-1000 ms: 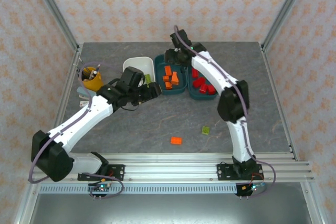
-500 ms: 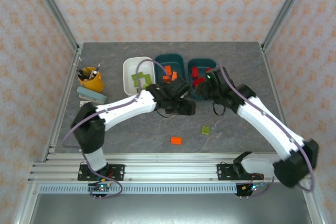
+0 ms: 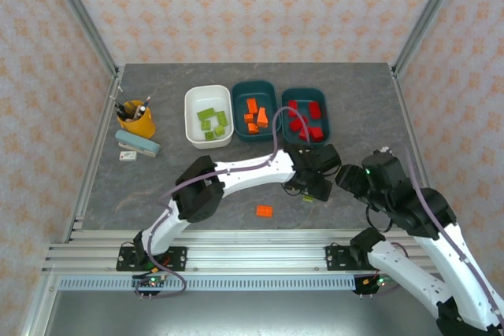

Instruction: Sort the legos into containers by color

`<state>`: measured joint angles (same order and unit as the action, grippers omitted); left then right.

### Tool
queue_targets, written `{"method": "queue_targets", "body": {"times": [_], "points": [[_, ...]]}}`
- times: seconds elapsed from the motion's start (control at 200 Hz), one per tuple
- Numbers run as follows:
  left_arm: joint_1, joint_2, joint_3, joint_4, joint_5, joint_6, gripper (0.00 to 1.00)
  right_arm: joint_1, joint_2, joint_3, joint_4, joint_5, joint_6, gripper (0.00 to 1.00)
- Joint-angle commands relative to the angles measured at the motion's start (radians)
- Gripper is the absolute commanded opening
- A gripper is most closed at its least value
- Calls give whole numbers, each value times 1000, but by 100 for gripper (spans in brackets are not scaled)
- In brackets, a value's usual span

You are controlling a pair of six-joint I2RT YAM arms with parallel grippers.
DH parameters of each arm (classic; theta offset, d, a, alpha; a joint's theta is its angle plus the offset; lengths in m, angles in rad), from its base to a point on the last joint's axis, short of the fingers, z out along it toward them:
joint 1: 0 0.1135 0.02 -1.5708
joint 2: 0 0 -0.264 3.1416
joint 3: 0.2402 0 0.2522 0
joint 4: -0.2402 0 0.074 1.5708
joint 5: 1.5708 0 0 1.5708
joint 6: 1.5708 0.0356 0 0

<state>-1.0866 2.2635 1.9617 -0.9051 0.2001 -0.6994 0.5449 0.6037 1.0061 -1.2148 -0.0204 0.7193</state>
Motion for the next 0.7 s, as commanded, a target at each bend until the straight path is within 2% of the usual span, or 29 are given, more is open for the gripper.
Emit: {"method": "queue_targets", "body": {"times": [0.0, 0.165, 0.25, 0.4, 0.46, 0.53, 0.696], "points": [[2, 59, 59, -130, -50, -39, 82, 6, -22, 31, -73, 25, 23, 68], [-1, 124, 111, -121, -28, -57, 77, 6, -44, 23, -73, 22, 24, 68], [-3, 157, 147, -138, -28, -58, 71, 6, -50, 18, -73, 20, 23, 68], [-5, 175, 156, -145, -38, -63, 52, 6, -53, 7, -63, 16, 21, 67], [-5, 174, 154, -144, -44, -61, 39, 6, -52, 2, -58, 14, 20, 67], [-5, 171, 152, -145, -55, -60, 31, 6, -51, -7, -49, 8, 18, 67], [-2, 139, 148, -166, -115, -50, 29, 6, -48, -18, -15, -7, 1, 67]]}}
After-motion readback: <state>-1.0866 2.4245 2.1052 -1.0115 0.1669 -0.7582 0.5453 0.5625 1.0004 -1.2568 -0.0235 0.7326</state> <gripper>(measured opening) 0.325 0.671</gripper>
